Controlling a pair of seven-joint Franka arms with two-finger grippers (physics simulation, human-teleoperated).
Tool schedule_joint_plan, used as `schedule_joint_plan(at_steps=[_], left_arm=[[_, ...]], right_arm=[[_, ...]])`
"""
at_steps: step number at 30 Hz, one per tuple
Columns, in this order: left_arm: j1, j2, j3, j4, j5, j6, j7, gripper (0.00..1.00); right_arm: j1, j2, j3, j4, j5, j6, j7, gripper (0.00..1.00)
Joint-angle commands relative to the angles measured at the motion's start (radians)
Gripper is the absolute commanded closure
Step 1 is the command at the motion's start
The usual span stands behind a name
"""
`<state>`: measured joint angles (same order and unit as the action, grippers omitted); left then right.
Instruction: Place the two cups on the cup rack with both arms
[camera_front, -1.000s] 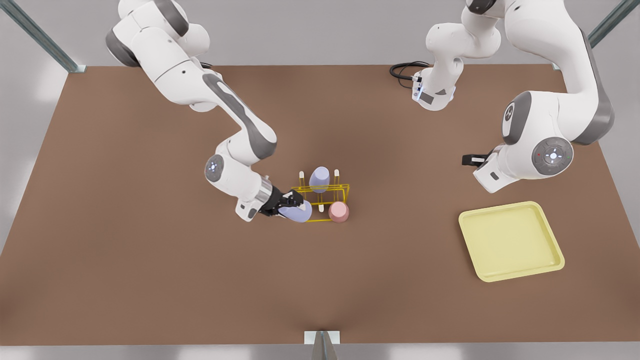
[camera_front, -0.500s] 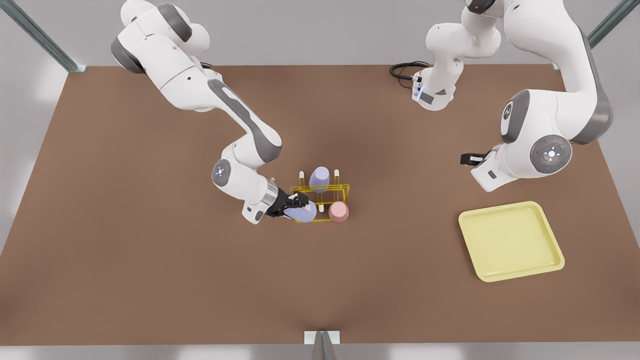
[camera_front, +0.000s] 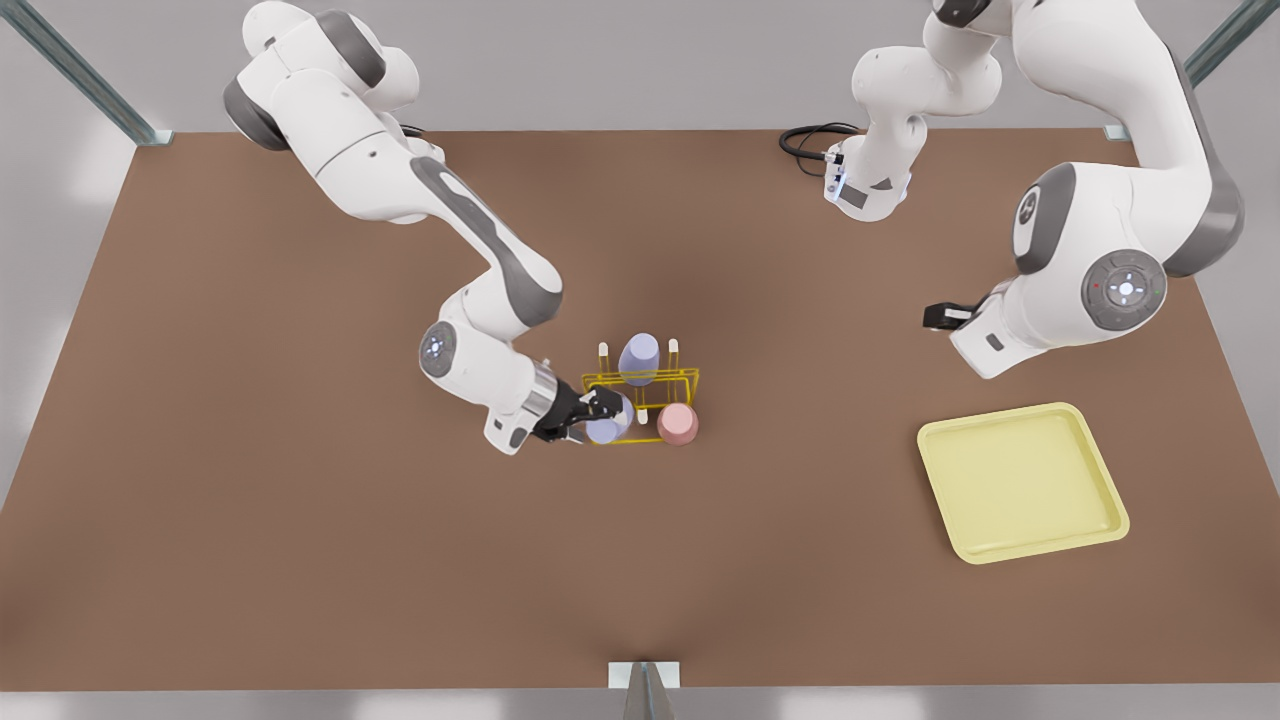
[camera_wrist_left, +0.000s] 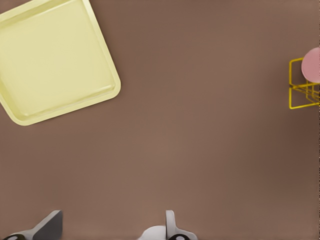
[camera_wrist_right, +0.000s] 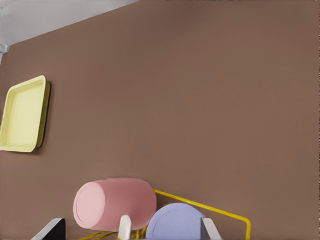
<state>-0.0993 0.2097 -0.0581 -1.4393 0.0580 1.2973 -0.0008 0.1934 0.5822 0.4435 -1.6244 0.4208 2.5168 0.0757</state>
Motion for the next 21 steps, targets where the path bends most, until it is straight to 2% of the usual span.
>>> schedule_joint_plan(at_steps=[1,3,5,7,8,10,12,13,14,16,21], left_arm=[[0.003,-0.001,0.0,0.0,-0.009,0.0,-0.015,0.0],[0.0,-0.001,0.0,0.0,-0.007,0.0,-0.015,0.0],[0.0,-0.003,0.0,0.003,-0.007,-0.004,-0.018,0.0],[0.0,-0.004,0.0,0.003,-0.007,-0.006,-0.018,0.0],[0.003,-0.006,0.0,0.003,-0.007,-0.006,-0.018,0.0],[0.003,-0.006,0.0,0.003,-0.007,-0.009,-0.016,0.0],[0.004,-0.007,0.0,0.003,-0.007,-0.009,-0.015,0.0],[0.004,-0.007,0.0,0.003,-0.007,-0.009,-0.013,0.0],[0.007,-0.006,0.0,0.003,-0.009,-0.009,-0.013,0.0],[0.009,-0.006,0.0,0.003,-0.009,-0.009,-0.013,0.0],[0.01,-0.006,0.0,0.003,-0.009,-0.007,-0.015,0.0]], right_arm=[[-0.003,-0.002,-0.003,0.014,0.0,-0.067,0.01,0.0],[-0.009,-0.009,-0.034,0.009,-0.069,-0.113,0.013,0.0],[-0.009,-0.025,-0.124,0.044,-0.298,-0.282,0.015,0.0],[-0.011,-0.025,-0.197,0.199,-0.595,-0.663,0.096,0.0],[-0.012,-0.05,-0.212,0.248,-0.665,-0.822,0.125,0.0],[-0.065,-0.119,-0.276,0.333,-0.648,-0.969,-0.019,0.0],[-0.063,-0.248,-0.381,0.316,-0.611,-0.981,-0.197,0.0],[-0.062,-0.311,-0.391,0.285,-0.603,-1.009,-0.214,0.0],[-0.068,-0.4,-0.391,0.203,-0.6,-1.009,-0.202,0.0],[-0.092,-0.484,-0.391,0.127,-0.577,-1.009,-0.198,0.0],[-0.123,-0.524,-0.391,0.089,-0.516,-1.009,-0.197,0.0]])
